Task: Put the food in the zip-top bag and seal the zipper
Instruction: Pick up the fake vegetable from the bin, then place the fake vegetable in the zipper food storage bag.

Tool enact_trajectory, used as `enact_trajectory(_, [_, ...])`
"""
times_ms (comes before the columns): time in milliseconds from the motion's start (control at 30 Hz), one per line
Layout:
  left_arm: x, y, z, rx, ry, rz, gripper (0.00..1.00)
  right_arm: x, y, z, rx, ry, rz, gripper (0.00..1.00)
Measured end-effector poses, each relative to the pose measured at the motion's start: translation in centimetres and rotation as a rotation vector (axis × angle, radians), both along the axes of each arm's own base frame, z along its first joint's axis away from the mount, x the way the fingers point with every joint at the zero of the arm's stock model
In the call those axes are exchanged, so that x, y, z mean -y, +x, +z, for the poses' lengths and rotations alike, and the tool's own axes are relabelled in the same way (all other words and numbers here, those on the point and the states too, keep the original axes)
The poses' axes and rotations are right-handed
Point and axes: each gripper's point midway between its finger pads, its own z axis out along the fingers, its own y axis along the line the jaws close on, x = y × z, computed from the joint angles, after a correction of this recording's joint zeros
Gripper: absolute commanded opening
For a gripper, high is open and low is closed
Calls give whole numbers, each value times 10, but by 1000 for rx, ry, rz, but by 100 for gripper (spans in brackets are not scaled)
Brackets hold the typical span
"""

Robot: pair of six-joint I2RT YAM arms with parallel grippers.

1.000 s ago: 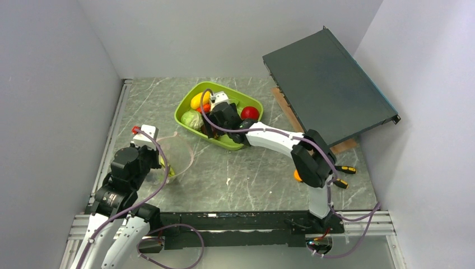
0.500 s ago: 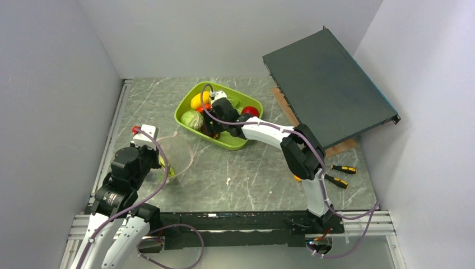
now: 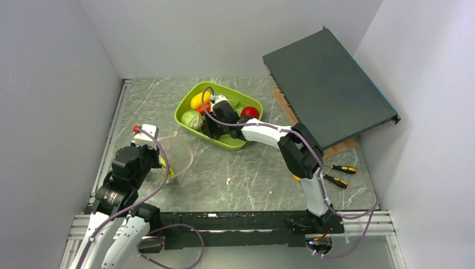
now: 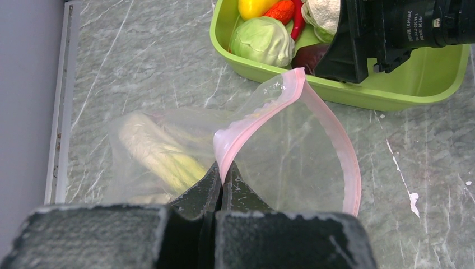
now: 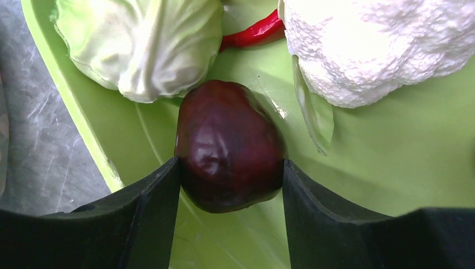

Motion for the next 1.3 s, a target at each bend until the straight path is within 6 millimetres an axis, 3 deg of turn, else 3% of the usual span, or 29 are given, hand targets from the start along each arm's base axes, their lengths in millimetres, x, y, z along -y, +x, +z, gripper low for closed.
enact_trajectory(167, [0, 0, -1, -4, 2, 0, 0, 13, -5, 3, 23, -25, -14, 28])
enact_trajectory(267, [0, 0, -1, -4, 2, -1, 0, 27, -12, 15, 47, -35, -27, 21])
enact_trajectory(367, [0, 0, -1, -4, 1, 0, 0, 38, -18, 43, 94, -8, -42, 15])
enact_trajectory(567, [0, 0, -1, -4, 1, 0, 0, 47, -33, 117, 207, 154, -40, 0])
enact_trajectory(667, [0, 0, -1, -4, 1, 0, 0, 41, -45, 139, 219, 260, 0, 0])
enact_trajectory(800, [0, 0, -1, -3, -2, 1, 0, 31, -77, 141, 198, 355, 93, 0])
enact_trajectory(933, [-1, -1, 1, 6, -7, 7, 0, 9, -132, 142, 215, 395, 236, 0])
enact_trajectory(1000, [-2, -1, 2, 10, -8, 11, 0, -7, -167, 151, 250, 426, 331, 0])
enact_trajectory(1133, [-2, -2, 3, 11, -15, 13, 0, -34, -215, 178, 324, 503, 465, 0])
enact_trajectory(1300, [-2, -4, 5, 23, -19, 13, 0, -50, -223, 185, 359, 513, 494, 0])
